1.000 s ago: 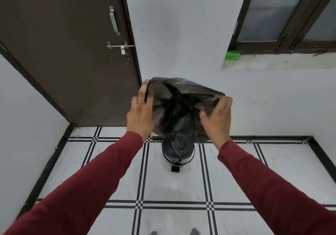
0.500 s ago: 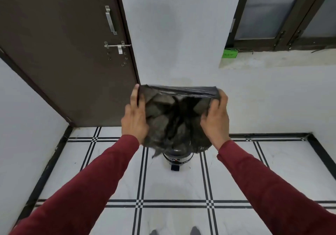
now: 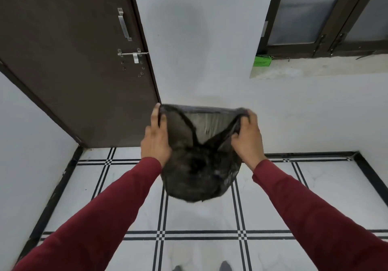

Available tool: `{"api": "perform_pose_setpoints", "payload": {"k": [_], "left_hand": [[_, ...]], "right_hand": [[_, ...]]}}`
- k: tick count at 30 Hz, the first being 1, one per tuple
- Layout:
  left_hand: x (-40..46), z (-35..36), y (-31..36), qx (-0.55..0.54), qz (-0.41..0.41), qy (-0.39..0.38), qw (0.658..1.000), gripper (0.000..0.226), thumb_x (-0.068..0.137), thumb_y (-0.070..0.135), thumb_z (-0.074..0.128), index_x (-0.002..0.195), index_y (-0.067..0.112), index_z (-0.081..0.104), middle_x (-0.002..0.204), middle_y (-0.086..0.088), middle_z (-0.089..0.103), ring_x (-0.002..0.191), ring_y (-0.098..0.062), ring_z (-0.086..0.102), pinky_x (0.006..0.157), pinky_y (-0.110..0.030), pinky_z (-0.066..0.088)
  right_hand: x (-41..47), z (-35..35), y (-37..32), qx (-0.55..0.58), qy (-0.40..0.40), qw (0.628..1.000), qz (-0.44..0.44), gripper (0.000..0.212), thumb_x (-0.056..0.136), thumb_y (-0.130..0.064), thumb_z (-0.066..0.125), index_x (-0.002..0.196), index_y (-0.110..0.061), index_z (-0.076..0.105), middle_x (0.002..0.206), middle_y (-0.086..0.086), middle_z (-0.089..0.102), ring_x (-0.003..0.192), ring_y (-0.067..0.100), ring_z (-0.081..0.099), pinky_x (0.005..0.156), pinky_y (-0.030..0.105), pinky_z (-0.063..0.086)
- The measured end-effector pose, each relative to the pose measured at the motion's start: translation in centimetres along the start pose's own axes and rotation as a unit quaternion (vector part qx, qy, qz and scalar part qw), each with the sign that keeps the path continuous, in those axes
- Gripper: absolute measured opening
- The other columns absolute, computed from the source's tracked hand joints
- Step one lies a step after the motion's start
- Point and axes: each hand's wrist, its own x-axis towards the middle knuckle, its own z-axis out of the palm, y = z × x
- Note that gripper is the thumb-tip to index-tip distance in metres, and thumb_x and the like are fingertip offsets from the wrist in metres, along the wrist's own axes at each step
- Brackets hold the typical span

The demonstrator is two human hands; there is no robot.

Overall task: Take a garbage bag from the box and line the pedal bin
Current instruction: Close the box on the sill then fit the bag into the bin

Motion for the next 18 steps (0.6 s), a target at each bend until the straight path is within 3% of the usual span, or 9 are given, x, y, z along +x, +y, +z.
{"api": "perform_pose_setpoints", "payload": {"k": [2,4,6,8,9,10,12,15,18], "left_hand": [[0.1,-0.6,0.9,-0.006,0.008,0.070,0.998,0.114,0.067,-0.004,0.070,0.163,0.016,0.011,0.171,0.003,-0.004,0.099,-0.034,0.052,0.057,-0.040,0.057],[-0.5,-0.1,1.0,0.013,0.022,0.016,1.000,0.108,0.076,0.007,0.068,0.164,0.016,0.007,0.171,-0.001,0.000,0.103,-0.036,0.052,0.064,-0.044,0.059],[-1.6,1.2,0.0,0.066,0.037,-0.188,0.979,0.103,0.082,0.018,0.069,0.164,0.017,0.007,0.171,-0.002,-0.003,0.112,-0.037,0.058,0.084,-0.047,0.059],[-2.6,2.4,-1.4,0.119,0.039,-0.405,0.906,0.105,0.081,0.019,0.071,0.164,0.015,0.007,0.170,-0.004,-0.005,0.124,-0.036,0.060,0.100,-0.043,0.054],[-2.8,2.7,-1.8,0.137,0.044,-0.447,0.883,0.103,0.081,0.017,0.071,0.163,0.014,0.009,0.170,-0.004,-0.004,0.125,-0.034,0.060,0.101,-0.041,0.053],[-2.7,2.9,-1.9,0.135,0.044,-0.452,0.881,0.102,0.081,0.016,0.070,0.163,0.015,0.011,0.170,-0.004,-0.004,0.123,-0.034,0.062,0.100,-0.042,0.054],[-1.9,3.0,-1.7,0.087,0.026,-0.388,0.917,0.101,0.081,0.017,0.068,0.163,0.017,0.009,0.170,0.000,-0.010,0.118,-0.035,0.064,0.097,-0.044,0.055],[-0.1,2.5,-1.1,0.020,-0.001,-0.254,0.967,0.102,0.082,0.020,0.068,0.163,0.017,0.006,0.169,0.003,-0.015,0.109,-0.037,0.064,0.087,-0.043,0.056],[1.3,2.4,-0.9,-0.040,-0.027,-0.237,0.970,0.108,0.079,0.022,0.071,0.163,0.017,0.003,0.169,0.001,-0.013,0.108,-0.039,0.066,0.088,-0.041,0.055]], "right_hand": [[0.0,-0.2,-0.4,0.042,0.105,0.991,-0.076,0.054,0.082,0.004,0.061,0.133,-0.001,0.046,0.157,0.009,0.027,0.119,0.020,0.057,0.095,0.029,0.053],[-1.4,0.2,0.5,-0.001,0.074,0.991,-0.107,0.060,0.086,0.005,0.057,0.144,0.002,0.042,0.158,0.014,0.027,0.136,0.029,0.049,0.112,0.034,0.046],[-2.8,0.3,2.1,-0.162,-0.168,0.969,-0.075,0.047,0.088,0.001,0.059,0.134,-0.003,0.055,0.150,0.015,0.044,0.123,0.034,0.059,0.100,0.041,0.055],[-3.9,-0.2,3.1,-0.275,-0.519,0.809,0.009,0.038,0.088,-0.003,0.062,0.125,-0.009,0.067,0.127,0.014,0.066,0.092,0.028,0.071,0.074,0.033,0.063],[-4.0,-0.2,3.3,-0.261,-0.629,0.729,0.070,0.040,0.087,0.000,0.063,0.125,-0.012,0.069,0.116,0.013,0.071,0.075,0.021,0.070,0.061,0.026,0.061],[-3.9,-0.3,3.3,-0.225,-0.668,0.700,0.116,0.044,0.086,0.003,0.063,0.126,-0.014,0.070,0.109,0.012,0.072,0.067,0.018,0.066,0.055,0.021,0.056],[-2.8,-0.2,3.4,-0.178,-0.588,0.778,0.131,0.049,0.083,0.002,0.063,0.127,-0.017,0.071,0.112,0.010,0.073,0.081,0.022,0.070,0.065,0.022,0.056],[-0.7,0.1,3.7,-0.084,-0.265,0.956,0.098,0.044,0.079,0.004,0.060,0.118,-0.011,0.075,0.120,0.012,0.068,0.110,0.029,0.066,0.091,0.026,0.050],[0.4,0.3,4.1,0.025,-0.144,0.984,0.102,0.034,0.077,0.009,0.062,0.102,-0.008,0.080,0.113,0.009,0.061,0.097,0.021,0.061,0.085,0.014,0.040]]}}
